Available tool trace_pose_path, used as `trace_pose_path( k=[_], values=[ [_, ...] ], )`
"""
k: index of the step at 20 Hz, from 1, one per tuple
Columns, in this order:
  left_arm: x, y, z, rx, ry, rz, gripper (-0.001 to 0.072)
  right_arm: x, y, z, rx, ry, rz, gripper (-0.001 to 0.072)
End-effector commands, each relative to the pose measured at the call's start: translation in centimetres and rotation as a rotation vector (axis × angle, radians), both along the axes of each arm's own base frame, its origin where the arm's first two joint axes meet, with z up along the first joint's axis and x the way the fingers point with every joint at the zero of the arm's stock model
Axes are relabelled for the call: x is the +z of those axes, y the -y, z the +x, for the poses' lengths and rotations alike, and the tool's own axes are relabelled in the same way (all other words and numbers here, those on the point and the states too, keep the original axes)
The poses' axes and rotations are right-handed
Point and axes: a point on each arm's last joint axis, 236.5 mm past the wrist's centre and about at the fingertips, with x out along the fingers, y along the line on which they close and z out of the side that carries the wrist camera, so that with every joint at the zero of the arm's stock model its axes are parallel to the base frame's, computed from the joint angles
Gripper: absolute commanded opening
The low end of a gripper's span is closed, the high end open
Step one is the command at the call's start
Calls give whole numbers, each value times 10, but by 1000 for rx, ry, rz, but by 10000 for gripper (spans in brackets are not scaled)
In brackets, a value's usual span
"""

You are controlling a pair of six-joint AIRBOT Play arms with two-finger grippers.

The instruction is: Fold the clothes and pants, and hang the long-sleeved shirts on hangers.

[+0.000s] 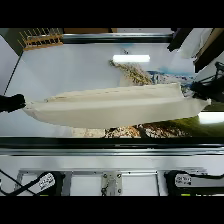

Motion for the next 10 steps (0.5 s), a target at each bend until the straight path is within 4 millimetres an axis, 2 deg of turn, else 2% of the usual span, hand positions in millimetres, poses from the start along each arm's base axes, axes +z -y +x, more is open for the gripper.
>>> trace_pose_path(
  k=[1, 4, 10],
  values=[
    [-13, -3, 41, -12, -19, -19, 19, 2, -10, 61, 14, 48, -7, 14],
    [-23, -12, 69, 0, -27, -34, 19, -2, -14, 93, 24, 78, -9, 14],
    [-55, -12, 111, -39, -63, -54, 20, -24, -15, 133, 5, 160, -19, 14]
  ],
)
